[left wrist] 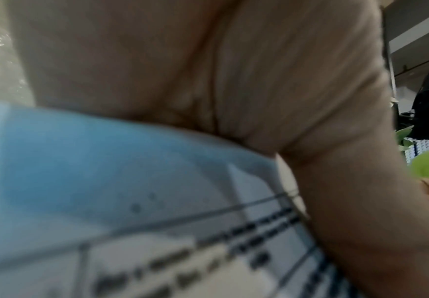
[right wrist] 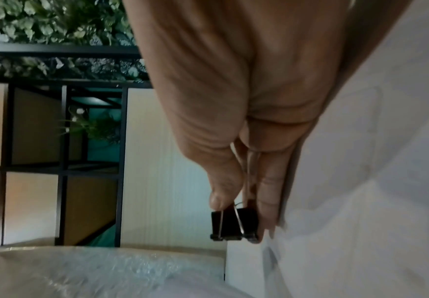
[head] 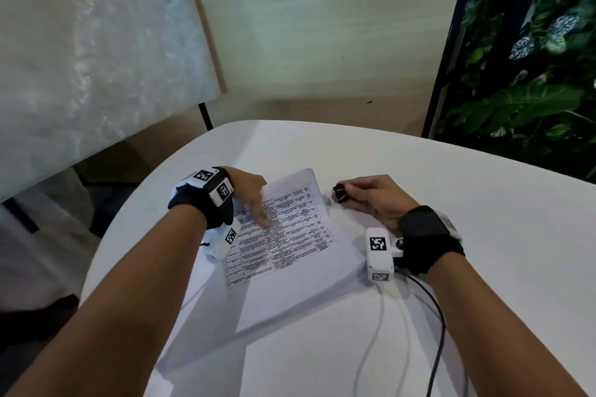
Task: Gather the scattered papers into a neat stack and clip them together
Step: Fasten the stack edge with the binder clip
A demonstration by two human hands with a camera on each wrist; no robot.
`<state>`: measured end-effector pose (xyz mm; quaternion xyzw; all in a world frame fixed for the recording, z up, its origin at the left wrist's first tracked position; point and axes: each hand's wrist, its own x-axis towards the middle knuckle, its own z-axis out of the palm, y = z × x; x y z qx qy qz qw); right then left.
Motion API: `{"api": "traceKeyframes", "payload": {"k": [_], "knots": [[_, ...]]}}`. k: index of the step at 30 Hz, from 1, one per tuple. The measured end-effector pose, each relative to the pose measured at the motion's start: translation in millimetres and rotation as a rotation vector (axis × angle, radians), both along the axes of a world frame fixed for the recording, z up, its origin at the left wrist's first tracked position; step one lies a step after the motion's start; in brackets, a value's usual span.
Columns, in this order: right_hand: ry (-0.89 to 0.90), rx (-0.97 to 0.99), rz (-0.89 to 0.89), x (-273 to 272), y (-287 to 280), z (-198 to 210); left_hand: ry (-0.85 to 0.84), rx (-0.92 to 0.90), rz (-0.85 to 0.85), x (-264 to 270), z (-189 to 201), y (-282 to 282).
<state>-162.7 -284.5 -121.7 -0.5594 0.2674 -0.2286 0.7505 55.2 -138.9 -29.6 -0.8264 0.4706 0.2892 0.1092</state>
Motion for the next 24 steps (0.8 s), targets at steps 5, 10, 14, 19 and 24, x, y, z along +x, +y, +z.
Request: {"api": "traceKeyframes", "payload": {"k": [5, 10, 14, 19, 24], "knots": [[0.026, -0.089, -0.072, 2, -15, 2, -0.032, -0.093, -0.085, 9, -7, -31], [0.145, -0.092, -0.067, -17, -26, 5, 0.013, -0.135, -0.133, 10, -11, -40], [0.150, -0.023, -0.036, -28, -32, 8, -0.030, -0.234, -0.152, 15, -8, -38], [0.213, -0.120, 0.003, -12, -21, 7, -0.110, -0.298, -0.242, 15, 8, -43], [0.238, -0.161, -0.023, -7, -18, 8, -0.120, -0.294, -0.272, 16, 25, -42]]}}
